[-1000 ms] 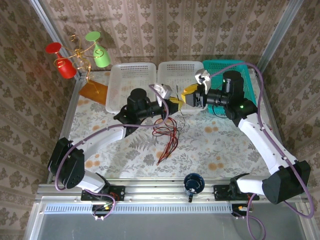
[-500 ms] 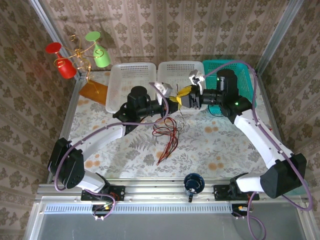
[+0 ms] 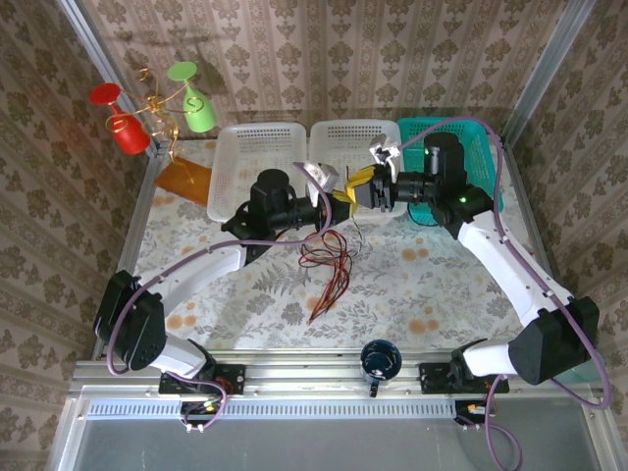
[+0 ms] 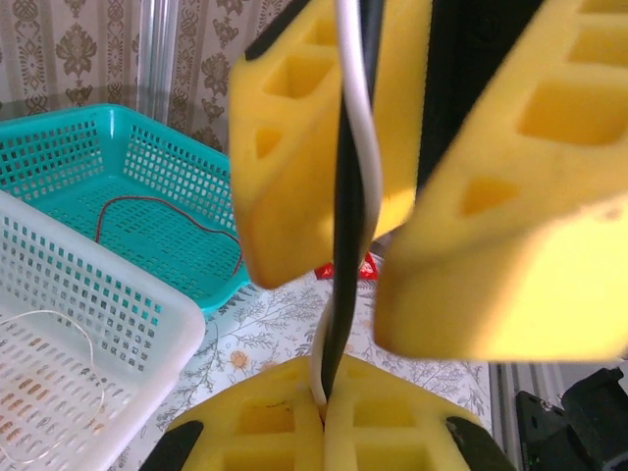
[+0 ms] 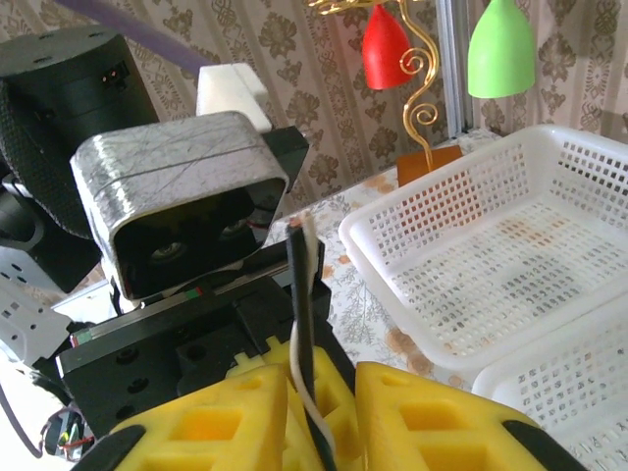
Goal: Untangle the cables
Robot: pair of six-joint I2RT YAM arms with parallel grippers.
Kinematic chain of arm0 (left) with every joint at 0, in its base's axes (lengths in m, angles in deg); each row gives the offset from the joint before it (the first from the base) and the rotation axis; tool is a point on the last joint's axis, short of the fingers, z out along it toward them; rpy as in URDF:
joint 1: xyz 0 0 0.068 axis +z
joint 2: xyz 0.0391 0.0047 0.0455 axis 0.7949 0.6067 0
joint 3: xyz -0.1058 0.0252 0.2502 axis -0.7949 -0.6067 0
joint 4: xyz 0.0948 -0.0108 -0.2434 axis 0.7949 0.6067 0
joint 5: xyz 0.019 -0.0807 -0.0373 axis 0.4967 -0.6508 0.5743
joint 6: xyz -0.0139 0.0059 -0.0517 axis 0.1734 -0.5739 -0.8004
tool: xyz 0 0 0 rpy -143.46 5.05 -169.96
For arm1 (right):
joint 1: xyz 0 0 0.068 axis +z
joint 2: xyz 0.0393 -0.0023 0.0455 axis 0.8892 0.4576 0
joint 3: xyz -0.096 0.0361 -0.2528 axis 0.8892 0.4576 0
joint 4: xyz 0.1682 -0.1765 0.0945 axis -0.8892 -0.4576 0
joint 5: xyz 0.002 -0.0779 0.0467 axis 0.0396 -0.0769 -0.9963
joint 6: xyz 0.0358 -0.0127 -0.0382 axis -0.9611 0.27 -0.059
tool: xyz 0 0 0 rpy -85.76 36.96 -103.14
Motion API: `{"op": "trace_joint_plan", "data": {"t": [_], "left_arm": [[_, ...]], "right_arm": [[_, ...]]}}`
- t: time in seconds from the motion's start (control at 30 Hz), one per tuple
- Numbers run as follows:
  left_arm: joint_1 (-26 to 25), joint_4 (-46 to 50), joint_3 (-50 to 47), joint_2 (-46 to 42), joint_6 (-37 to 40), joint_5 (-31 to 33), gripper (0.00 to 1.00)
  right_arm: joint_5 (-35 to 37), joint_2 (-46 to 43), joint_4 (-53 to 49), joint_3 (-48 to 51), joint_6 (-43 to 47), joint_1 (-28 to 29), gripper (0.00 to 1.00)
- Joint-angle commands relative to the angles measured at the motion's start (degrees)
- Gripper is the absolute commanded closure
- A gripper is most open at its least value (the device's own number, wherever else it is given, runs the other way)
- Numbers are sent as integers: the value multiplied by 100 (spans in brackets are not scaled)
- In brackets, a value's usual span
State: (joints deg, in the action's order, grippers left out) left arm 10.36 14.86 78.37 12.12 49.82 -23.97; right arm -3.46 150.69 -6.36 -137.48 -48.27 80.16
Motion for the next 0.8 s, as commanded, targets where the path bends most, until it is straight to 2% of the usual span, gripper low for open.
{"op": "trace_joint_plan", "data": {"t": [0.0,0.13,0.23,0.37,0.5,0.67,0.77], "left_arm": [[25,-41,113,-117,-101,-203,100],[27,-35,113,-117,-104,-220,100],[26,-35,107,-126,-118,-220,100],[13,-32,94,-128,-127,-229,100],[19,-24,88,-118,-130,-222,100],[25,-19,112,-119,-138,-229,100],[27,-6,120,-117,-139,-229,100]], "right_arm": [[-194,-37,65,-192,-62,-27,76],[-172,16,34,-206,-36,-35,79],[-186,14,101,-198,-78,-68,85],[-245,7,141,-195,-113,-121,76],[-261,1,168,-184,-158,-156,73],[-358,61,141,-204,-165,-154,82],[-397,88,130,-202,-176,-156,82]]}}
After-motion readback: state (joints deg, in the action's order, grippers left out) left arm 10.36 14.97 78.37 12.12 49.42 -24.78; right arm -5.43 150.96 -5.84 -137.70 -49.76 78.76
